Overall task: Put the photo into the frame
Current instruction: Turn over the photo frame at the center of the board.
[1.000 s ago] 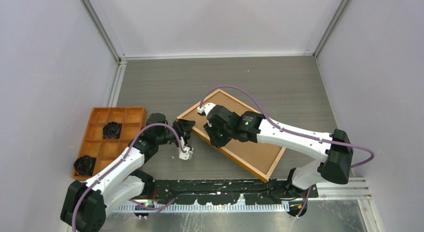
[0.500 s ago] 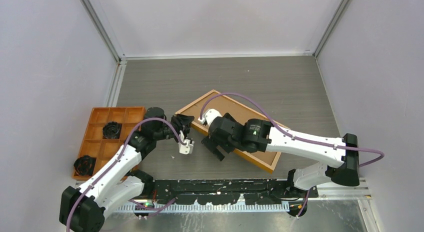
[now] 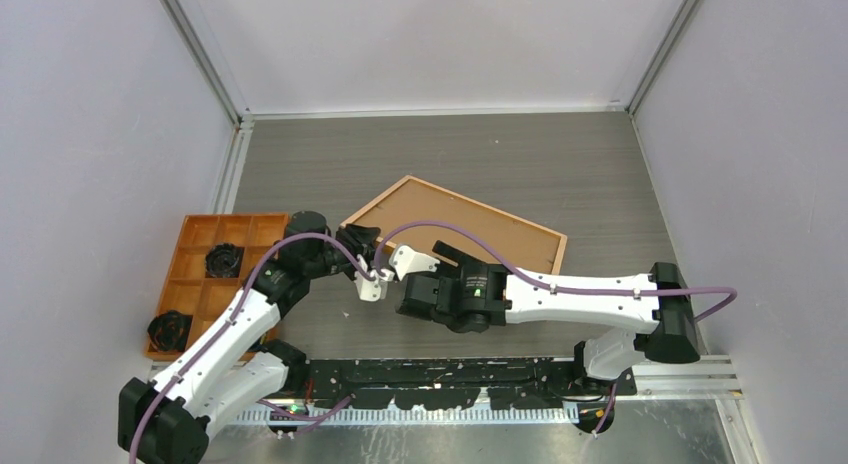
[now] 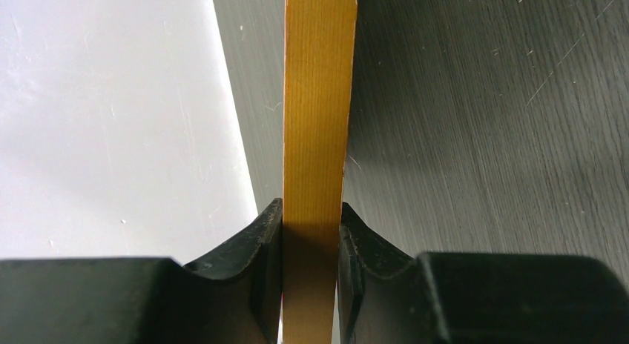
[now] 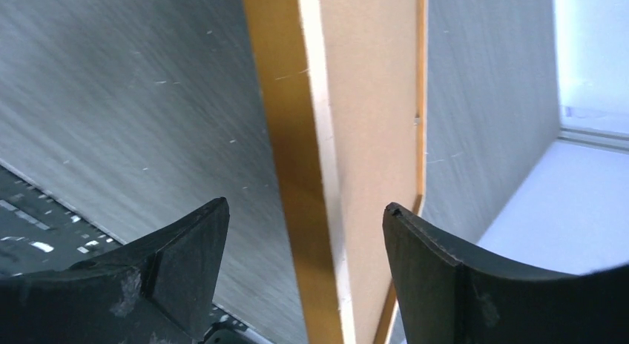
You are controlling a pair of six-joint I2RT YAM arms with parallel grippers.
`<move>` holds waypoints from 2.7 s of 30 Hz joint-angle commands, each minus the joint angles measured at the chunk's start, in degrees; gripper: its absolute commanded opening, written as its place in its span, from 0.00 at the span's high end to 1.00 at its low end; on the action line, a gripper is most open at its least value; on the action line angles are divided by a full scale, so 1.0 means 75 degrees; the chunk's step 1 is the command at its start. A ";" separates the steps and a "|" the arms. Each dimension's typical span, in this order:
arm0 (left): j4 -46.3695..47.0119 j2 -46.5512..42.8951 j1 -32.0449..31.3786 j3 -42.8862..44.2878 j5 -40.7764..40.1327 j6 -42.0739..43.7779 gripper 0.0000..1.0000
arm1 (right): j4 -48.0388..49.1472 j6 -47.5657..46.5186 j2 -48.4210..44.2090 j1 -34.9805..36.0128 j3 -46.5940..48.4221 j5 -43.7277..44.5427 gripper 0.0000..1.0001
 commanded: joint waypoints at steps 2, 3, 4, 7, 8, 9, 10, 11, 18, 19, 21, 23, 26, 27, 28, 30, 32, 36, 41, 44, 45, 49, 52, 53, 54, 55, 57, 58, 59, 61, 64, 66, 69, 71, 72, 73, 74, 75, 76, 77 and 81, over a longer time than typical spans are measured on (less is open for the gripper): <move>0.0241 -0.0281 0.0027 0.0270 0.0004 -0.0326 0.77 | 0.0212 -0.0361 -0.0189 0.0067 0.0075 0.1346 0.22; 0.0229 -0.0310 0.0027 0.0258 0.0012 -0.0310 0.77 | 0.0357 -0.0425 -0.0237 0.0075 0.0012 0.1411 0.22; 0.0226 -0.0333 0.0027 0.0245 0.0010 -0.0296 0.77 | 0.0473 -0.0513 -0.0294 0.0073 -0.0049 0.1425 0.22; 0.0227 -0.0343 0.0027 0.0243 -0.0045 -0.0297 0.77 | 0.0585 -0.0635 -0.0316 0.0072 -0.0143 0.1353 0.23; 0.0233 -0.0335 0.0027 0.0249 -0.0083 -0.0327 0.77 | 0.0600 -0.0664 -0.0312 0.0069 -0.0193 0.1321 0.24; 0.0248 -0.0322 0.0027 0.0274 -0.0122 -0.0372 0.78 | 0.0614 -0.0694 -0.0287 0.0067 -0.0253 0.1270 0.25; 0.0244 -0.0313 0.0027 0.0303 -0.0163 -0.0408 0.78 | 0.0615 -0.0712 -0.0278 0.0073 -0.0329 0.1201 0.26; 0.0234 -0.0301 0.0027 0.0317 -0.0177 -0.0426 0.78 | 0.0616 -0.0716 -0.0267 0.0070 -0.0367 0.1153 0.28; 0.0204 -0.0348 0.0027 0.0333 -0.0127 -0.0395 0.79 | 0.1035 -0.0786 -0.0455 -0.0017 -0.0759 0.1182 0.49; 0.0218 -0.0369 0.0027 0.0301 -0.0114 -0.0361 0.79 | 0.1083 -0.0796 -0.0494 -0.0053 -0.0778 0.1156 0.53; 0.0315 -0.0436 0.0027 0.0211 -0.0099 -0.0318 0.75 | 0.1152 -0.0801 -0.0562 -0.0137 -0.0782 0.1126 0.59; 0.0567 -0.0533 0.0027 0.0035 -0.0070 -0.0306 0.54 | 0.1218 -0.0799 -0.0650 -0.0213 -0.0733 0.1075 0.65; 0.1257 -0.0733 0.0027 -0.0275 -0.0052 -0.0506 0.19 | 0.1324 -0.0820 -0.0789 -0.0334 -0.0628 0.0959 0.74; 0.1353 -0.0765 0.0027 -0.0293 -0.0075 -0.0583 0.11 | 0.1340 -0.0822 -0.0817 -0.0384 -0.0576 0.0929 0.76; 0.1422 -0.0799 0.0027 -0.0272 -0.0113 -0.0711 0.02 | 0.1336 -0.0822 -0.0844 -0.0425 -0.0493 0.0893 0.77; 0.1297 -0.0870 0.0027 -0.0067 -0.0250 -0.1004 0.00 | 0.1316 -0.0822 -0.0861 -0.0539 -0.0289 0.0777 0.79; 0.1050 -0.0945 0.0027 0.0259 -0.0447 -0.1415 0.00 | 0.1280 -0.0812 -0.0842 -0.0653 0.0028 0.0566 0.81; 0.0565 -0.0850 0.0027 0.1332 -0.1500 -0.2690 0.00 | 0.1091 -0.0735 -0.0545 -0.0892 0.0971 0.0159 0.83; -0.0890 0.0005 0.0247 0.3554 -0.3194 -0.4744 0.00 | 0.0619 -0.0517 0.0147 -0.0991 0.2476 -0.0285 0.88; -0.2043 0.0768 0.1044 0.5067 -0.3133 -0.6213 0.00 | 0.0064 -0.0253 0.0726 -0.1168 0.3800 -0.0741 0.90; -0.2414 0.1004 0.1464 0.5513 -0.2935 -0.6465 0.00 | -0.0145 -0.0146 0.0921 -0.1257 0.4101 -0.0921 0.90; -0.3361 0.1818 0.3146 0.6943 -0.1959 -0.7824 0.00 | -0.1147 0.0532 0.1738 -0.1861 0.6075 -0.1926 0.91; -0.3665 0.2136 0.3840 0.7447 -0.1396 -0.8375 0.00 | -0.1680 0.0912 0.2116 -0.2308 0.7201 -0.2645 0.91; -0.3803 0.2222 0.3968 0.7585 -0.1232 -0.8539 0.00 | -0.1820 0.1041 0.2218 -0.2488 0.7477 -0.2886 0.91; -0.3930 0.2295 0.4061 0.7728 -0.1074 -0.8674 0.00 | -0.1940 0.1170 0.2291 -0.2675 0.7687 -0.3155 0.91; -0.4049 0.2354 0.4139 0.7771 -0.0916 -0.8788 0.00 | -0.2014 0.1334 0.2330 -0.2883 0.7814 -0.3478 0.91; -0.4129 0.2376 0.4242 0.7711 -0.0777 -0.8892 0.00 | -0.1997 0.1534 0.2279 -0.3254 0.7745 -0.3873 0.91; -0.4132 0.2377 0.4272 0.7622 -0.0736 -0.8913 0.00 | -0.1936 0.1624 0.2207 -0.3436 0.7615 -0.4041 0.91; -0.4126 0.2366 0.4329 0.7519 -0.0650 -0.8916 0.00 | -0.1871 0.1700 0.2124 -0.3596 0.7468 -0.4216 0.92; -0.4044 0.2354 0.4432 0.7284 -0.0488 -0.8961 0.00 | -0.1664 0.1839 0.1913 -0.3973 0.7119 -0.4515 0.92; -0.3983 0.2433 0.4521 0.7077 -0.0249 -0.9173 0.00 | -0.1448 0.2024 0.1690 -0.4611 0.6796 -0.5036 0.92; -0.4005 0.2469 0.4545 0.7012 -0.0054 -0.9296 0.00 | -0.1413 0.2066 0.1643 -0.5103 0.6704 -0.5243 0.92; -0.4214 0.2520 0.4546 0.6908 0.0252 -0.9273 0.00 | -0.0985 0.2175 0.1384 -0.5597 0.6066 -0.5902 0.92; -0.4462 0.2602 0.4539 0.6811 0.0392 -0.9141 0.00 | -0.0505 0.2316 0.1067 -0.5907 0.5241 -0.6134 0.92; -0.4657 0.2682 0.4539 0.6768 0.0498 -0.9019 0.00 | -0.0121 0.2374 0.0828 -0.6032 0.4703 -0.6315 0.92; -0.4927 0.2818 0.4547 0.6741 0.0555 -0.8902 0.00 | 0.0295 0.2503 0.0567 -0.6163 0.4063 -0.6377 0.92; -0.5092 0.2936 0.4550 0.6713 0.0563 -0.8794 0.00 | 0.0792 0.2635 0.0256 -0.6295 0.3446 -0.6427 0.92; -0.5209 0.3053 0.4543 0.6677 0.0533 -0.8732 0.00 | 0.1303 0.2764 -0.0071 -0.6405 0.2706 -0.6505 0.92; -0.5336 0.3162 0.4543 0.6648 0.0560 -0.8641 0.00 | 0.1860 0.2900 -0.0386 -0.6536 0.1994 -0.6576 0.92; -0.5442 0.3279 0.4547 0.6599 0.0590 -0.8534 0.00 | 0.2402 0.3036 -0.0714 -0.6625 0.1295 -0.6616 0.92; -0.5610 0.3632 0.4547 0.6327 0.0553 -0.8352 0.00 | 0.4375 0.3729 -0.1704 -0.6931 -0.1309 -0.6907 0.91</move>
